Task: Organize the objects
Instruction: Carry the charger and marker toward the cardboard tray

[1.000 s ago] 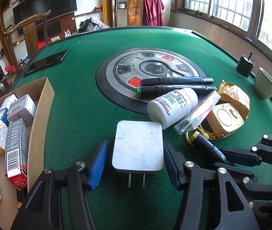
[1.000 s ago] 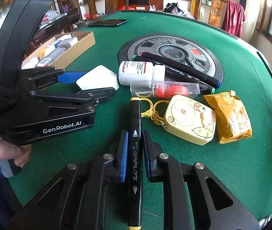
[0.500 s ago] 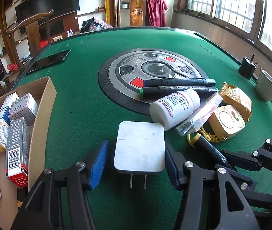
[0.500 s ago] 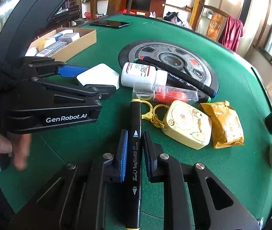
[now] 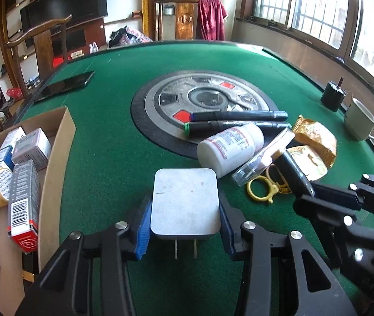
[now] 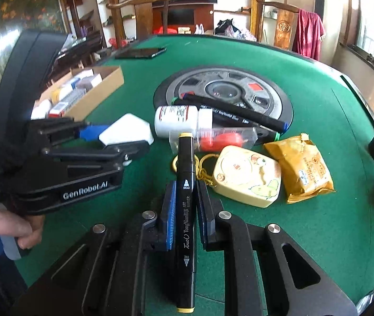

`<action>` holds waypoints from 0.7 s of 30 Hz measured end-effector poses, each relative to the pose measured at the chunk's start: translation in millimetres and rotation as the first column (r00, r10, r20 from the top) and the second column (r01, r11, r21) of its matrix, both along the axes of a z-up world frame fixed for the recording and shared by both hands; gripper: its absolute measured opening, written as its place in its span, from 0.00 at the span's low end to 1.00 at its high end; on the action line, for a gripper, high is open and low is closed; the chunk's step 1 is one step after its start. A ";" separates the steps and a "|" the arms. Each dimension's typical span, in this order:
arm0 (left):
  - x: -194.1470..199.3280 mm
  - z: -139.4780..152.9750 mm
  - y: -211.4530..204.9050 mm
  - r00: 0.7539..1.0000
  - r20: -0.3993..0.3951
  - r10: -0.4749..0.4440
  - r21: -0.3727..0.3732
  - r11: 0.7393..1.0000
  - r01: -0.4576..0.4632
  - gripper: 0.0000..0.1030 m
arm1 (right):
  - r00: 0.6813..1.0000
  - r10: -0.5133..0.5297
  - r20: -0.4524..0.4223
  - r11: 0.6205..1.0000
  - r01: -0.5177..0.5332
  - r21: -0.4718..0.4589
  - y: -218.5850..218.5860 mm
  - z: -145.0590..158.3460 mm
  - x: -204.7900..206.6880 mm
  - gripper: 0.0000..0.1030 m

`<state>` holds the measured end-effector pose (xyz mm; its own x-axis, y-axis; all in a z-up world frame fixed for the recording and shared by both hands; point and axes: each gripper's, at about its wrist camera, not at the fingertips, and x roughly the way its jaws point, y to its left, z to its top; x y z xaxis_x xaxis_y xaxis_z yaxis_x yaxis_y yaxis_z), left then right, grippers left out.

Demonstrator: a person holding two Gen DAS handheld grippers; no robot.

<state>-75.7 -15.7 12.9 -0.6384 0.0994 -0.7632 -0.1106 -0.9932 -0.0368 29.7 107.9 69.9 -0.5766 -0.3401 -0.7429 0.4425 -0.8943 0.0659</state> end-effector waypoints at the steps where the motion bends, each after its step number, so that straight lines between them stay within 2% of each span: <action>1: 2.3 2.8 0.0 1.000 -0.013 0.002 0.001 1.000 -0.002 0.43 | 1.000 -0.008 -0.005 1.000 0.008 -0.017 2.4 1.6 -0.5 0.14; 8: 23.2 29.8 -5.6 0.994 -0.111 0.003 0.069 0.998 0.004 0.43 | 0.996 -0.080 -0.036 0.984 0.073 -0.164 21.1 18.1 2.2 0.14; 12: 34.7 38.0 -10.0 0.991 -0.130 0.007 0.105 0.994 0.007 0.43 | 0.991 -0.125 -0.052 0.967 0.110 -0.230 24.6 25.3 11.2 0.14; 17: 55.4 54.2 -29.9 0.980 -0.193 0.046 0.109 0.994 -0.025 0.43 | 0.988 -0.127 -0.093 0.949 0.094 -0.300 21.1 40.8 23.2 0.14; 21: 70.9 65.2 -62.0 0.976 -0.192 0.098 0.160 0.985 -0.067 0.43 | 0.992 -0.085 -0.090 0.946 0.052 -0.319 4.3 49.3 27.9 0.14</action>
<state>-4.8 -77.7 78.1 -0.7865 0.1446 -0.6004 -0.0489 -0.9837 -0.1729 57.7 112.2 119.2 -0.6734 -0.5044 -0.5404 0.4002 -0.8634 0.3072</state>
